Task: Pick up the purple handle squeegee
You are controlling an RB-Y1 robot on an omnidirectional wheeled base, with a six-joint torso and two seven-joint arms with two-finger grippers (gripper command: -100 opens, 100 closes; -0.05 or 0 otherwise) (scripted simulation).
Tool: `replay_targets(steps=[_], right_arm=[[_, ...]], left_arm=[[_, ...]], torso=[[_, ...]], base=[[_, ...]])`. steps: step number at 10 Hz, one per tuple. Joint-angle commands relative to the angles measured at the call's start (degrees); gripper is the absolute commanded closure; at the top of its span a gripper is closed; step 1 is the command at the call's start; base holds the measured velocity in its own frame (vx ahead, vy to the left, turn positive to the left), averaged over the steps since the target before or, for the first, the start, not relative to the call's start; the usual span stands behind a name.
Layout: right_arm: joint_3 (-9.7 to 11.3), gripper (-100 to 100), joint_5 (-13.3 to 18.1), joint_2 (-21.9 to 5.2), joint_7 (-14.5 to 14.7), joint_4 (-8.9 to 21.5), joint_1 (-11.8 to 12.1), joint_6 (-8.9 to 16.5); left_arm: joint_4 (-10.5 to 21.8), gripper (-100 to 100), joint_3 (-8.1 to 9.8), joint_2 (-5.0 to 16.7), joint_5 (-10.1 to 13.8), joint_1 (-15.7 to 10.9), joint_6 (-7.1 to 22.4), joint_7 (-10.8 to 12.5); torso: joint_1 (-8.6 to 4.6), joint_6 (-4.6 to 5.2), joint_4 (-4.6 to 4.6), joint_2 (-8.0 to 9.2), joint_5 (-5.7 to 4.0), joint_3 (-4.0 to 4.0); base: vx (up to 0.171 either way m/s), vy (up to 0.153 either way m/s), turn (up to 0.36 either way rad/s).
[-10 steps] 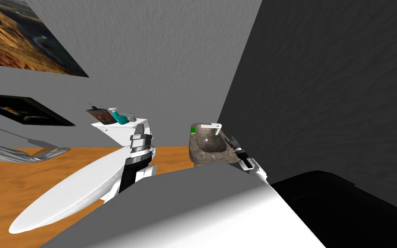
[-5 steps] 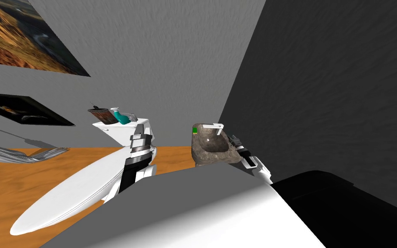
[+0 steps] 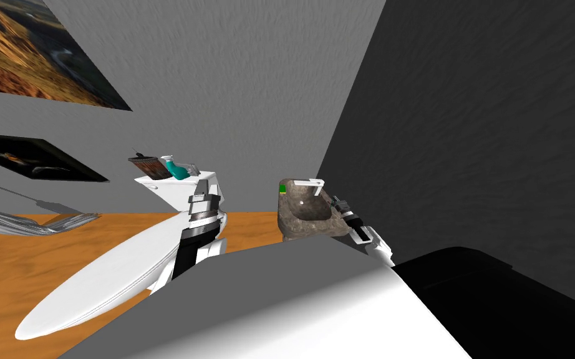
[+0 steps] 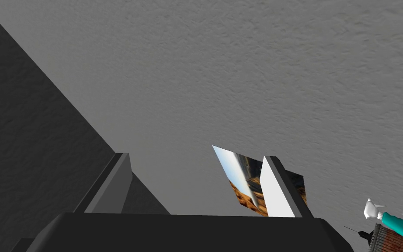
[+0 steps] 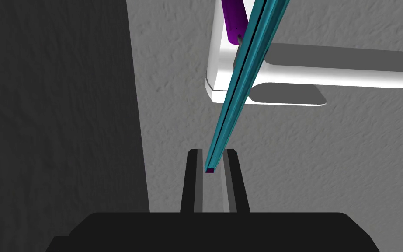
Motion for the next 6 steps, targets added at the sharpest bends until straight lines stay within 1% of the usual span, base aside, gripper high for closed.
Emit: replay_targets(steps=[1, 3, 4, 5, 6], right_arm=[[0.4, 100, 0.0, 0.9, 0.7, 1.9, -0.3, -1.1], [0.8, 100, 0.1, 2.2, 1.5, 2.9, -0.2, -1.7], [1.1, 100, 0.1, 2.8, 1.9, 3.4, -0.2, -2.0], [1.5, 100, 0.2, 4.1, 2.6, 4.3, -0.2, -2.6], [1.8, 100, 0.2, 4.8, 3.0, 4.8, -0.1, -2.9]], left_arm=[[0.0, 0, 0.0, 0.0, 0.0, 0.0, 0.0, 0.0], [0.0, 0, 0.0, 0.0, 0.0, 0.0, 0.0, 0.0], [0.0, 0, 0.0, 0.0, 0.0, 0.0, 0.0, 0.0], [0.0, 0, 0.0, 0.0, 0.0, 0.0, 0.0, 0.0], [0.0, 0, 0.0, 0.0, 0.0, 0.0, 0.0, 0.0]], torso=[[0.0, 0.0, 0.0, 0.0, 0.0, 0.0], [-0.24, 0.01, -0.02, 0.03, -0.05, 0.0], [-0.53, 0.08, -0.11, -0.04, -0.18, -0.08], [-0.85, 0.17, -0.25, -0.19, -0.34, -0.22], [-1.2, 0.25, -0.45, -0.35, -0.59, -0.39]], base=[[-0.014, -0.025, 0.064], [-0.014, -0.081, 0.01], [0.003, -0.086, 0.005], [-0.011, -0.08, -0.003], [-0.002, -0.125, -0.031]])
